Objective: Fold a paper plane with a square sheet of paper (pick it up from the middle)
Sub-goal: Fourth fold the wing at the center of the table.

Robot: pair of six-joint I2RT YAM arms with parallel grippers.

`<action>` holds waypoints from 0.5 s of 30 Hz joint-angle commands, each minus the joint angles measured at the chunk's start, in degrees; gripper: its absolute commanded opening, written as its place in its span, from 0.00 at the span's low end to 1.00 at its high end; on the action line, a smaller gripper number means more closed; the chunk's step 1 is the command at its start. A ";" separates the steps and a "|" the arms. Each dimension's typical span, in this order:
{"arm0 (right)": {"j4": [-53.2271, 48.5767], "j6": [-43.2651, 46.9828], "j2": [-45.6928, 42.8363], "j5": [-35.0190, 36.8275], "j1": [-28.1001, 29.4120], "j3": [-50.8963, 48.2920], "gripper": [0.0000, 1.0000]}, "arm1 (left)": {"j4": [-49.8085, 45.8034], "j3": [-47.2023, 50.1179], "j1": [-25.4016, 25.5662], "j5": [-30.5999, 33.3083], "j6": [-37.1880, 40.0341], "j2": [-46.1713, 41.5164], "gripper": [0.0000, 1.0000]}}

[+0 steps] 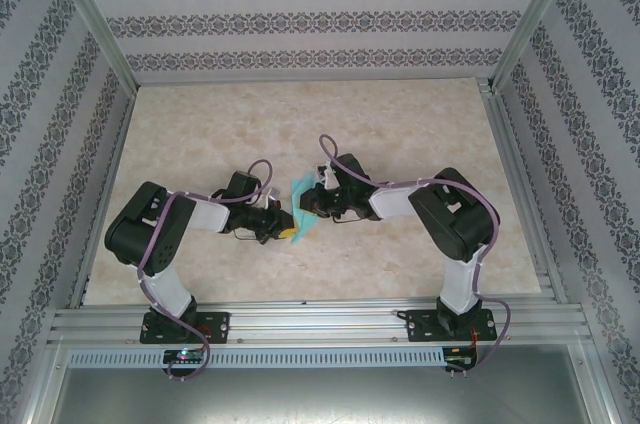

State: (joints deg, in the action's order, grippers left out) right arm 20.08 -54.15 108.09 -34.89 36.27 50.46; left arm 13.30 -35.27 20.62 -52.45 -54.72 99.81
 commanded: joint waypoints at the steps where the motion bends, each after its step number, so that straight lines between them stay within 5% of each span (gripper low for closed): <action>1: 1.80 0.13 -4.08 1.64 0.68 -2.59 0.16 | -3.27 -0.84 -0.85 3.64 0.84 1.21 0.04; 15: 2.77 0.11 -0.16 -0.90 2.11 2.16 0.15 | -8.82 -4.10 -1.02 2.91 3.63 1.27 0.04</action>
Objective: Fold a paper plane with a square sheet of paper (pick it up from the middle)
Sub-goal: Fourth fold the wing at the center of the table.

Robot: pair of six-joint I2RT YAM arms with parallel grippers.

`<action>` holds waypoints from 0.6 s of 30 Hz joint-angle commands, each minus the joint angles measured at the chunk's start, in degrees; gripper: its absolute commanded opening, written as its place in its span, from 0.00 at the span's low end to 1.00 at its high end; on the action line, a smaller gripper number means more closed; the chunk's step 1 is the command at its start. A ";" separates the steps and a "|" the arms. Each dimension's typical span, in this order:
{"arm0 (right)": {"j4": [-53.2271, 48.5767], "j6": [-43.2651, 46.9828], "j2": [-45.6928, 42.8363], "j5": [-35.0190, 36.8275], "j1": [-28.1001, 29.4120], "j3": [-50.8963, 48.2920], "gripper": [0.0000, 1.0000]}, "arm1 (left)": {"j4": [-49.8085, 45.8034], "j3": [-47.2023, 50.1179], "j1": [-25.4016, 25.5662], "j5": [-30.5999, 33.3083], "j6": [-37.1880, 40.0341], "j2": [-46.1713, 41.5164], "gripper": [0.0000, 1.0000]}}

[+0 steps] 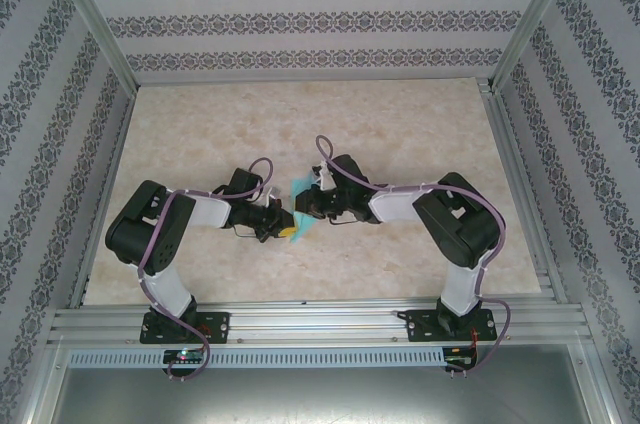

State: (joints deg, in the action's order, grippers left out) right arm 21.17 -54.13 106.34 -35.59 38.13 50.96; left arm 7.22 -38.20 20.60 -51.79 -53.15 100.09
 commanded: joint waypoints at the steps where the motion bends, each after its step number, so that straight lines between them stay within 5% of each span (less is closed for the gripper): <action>1: 1.48 0.17 2.26 0.14 0.12 2.08 0.16 | -2.64 -1.12 -0.96 2.30 2.10 0.90 0.04; 18: -0.64 0.21 6.63 2.60 -1.44 3.75 0.15 | -4.35 0.14 -0.91 3.95 3.66 -0.84 0.08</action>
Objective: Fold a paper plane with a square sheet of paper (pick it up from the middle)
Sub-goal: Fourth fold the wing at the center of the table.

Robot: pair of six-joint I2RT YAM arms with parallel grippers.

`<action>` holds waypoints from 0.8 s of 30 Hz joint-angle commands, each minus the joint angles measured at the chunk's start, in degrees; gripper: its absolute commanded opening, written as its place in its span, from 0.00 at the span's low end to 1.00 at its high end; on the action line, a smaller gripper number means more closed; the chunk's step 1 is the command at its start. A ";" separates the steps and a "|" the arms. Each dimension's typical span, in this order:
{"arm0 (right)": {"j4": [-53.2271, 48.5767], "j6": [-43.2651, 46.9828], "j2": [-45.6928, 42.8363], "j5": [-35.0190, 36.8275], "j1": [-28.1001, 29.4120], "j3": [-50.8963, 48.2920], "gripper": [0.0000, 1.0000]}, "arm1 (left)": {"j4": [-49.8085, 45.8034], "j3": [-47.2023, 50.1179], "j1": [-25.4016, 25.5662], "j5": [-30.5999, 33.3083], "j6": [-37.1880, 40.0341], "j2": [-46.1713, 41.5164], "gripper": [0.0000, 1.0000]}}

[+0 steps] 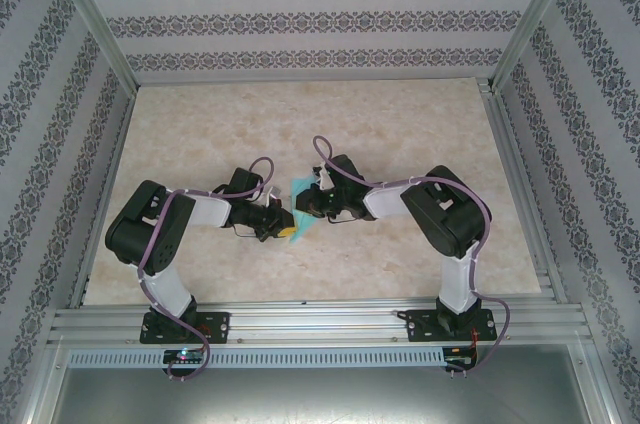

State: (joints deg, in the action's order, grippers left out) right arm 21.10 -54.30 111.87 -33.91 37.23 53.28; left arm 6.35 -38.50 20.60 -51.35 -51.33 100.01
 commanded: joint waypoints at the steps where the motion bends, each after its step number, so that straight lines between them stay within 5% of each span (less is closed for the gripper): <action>1: -0.32 0.35 1.38 0.39 -0.55 1.64 0.15 | -3.42 0.67 -0.88 3.55 1.88 -0.86 0.08; 14: 0.11 2.05 -5.70 0.68 -3.47 -2.65 0.12 | 1.18 2.44 -0.98 2.94 -4.04 -0.85 0.00; 24: 0.37 2.15 -3.81 -2.80 0.78 0.40 0.12 | 0.64 1.49 -0.93 1.74 -5.38 -0.61 0.00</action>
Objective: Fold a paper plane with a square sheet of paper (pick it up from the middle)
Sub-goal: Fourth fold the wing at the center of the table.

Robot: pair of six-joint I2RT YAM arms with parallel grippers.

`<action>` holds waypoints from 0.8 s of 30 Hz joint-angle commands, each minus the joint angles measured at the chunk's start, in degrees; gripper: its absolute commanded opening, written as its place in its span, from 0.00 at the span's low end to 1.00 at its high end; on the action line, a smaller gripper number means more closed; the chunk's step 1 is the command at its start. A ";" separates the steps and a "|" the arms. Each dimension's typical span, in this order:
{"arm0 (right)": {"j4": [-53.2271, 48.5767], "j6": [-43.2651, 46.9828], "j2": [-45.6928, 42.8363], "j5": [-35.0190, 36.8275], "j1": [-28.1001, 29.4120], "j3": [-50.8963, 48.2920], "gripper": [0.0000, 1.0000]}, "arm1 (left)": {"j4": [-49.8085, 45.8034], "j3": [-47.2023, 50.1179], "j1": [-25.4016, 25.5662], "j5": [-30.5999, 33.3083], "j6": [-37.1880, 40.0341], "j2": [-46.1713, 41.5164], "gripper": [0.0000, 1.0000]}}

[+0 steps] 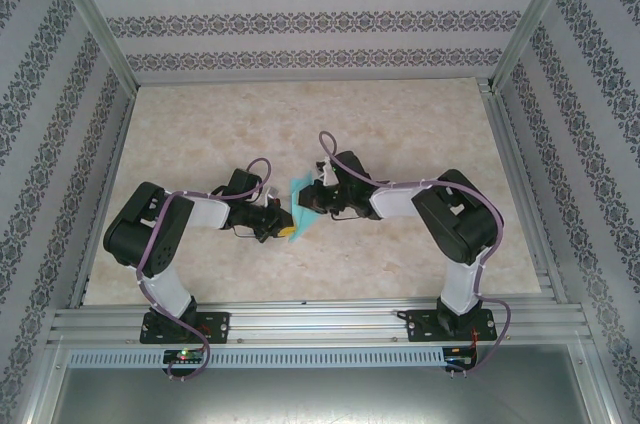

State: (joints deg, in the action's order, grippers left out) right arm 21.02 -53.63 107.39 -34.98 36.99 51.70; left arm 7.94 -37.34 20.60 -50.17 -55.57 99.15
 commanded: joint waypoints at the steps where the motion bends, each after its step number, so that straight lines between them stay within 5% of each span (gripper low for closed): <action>1: 0.76 1.18 1.28 -1.99 1.30 2.48 0.12 | -1.29 0.05 -0.96 0.51 -0.95 0.41 0.00; 24: 0.27 0.80 7.48 0.70 -1.22 3.42 0.12 | -4.34 -0.42 -0.94 0.63 1.12 0.78 0.00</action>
State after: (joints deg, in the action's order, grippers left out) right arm 21.26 -53.67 113.73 -35.18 36.36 54.50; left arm 7.64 -37.43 20.51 -50.30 -55.55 99.15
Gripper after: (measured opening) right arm 0.125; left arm 0.063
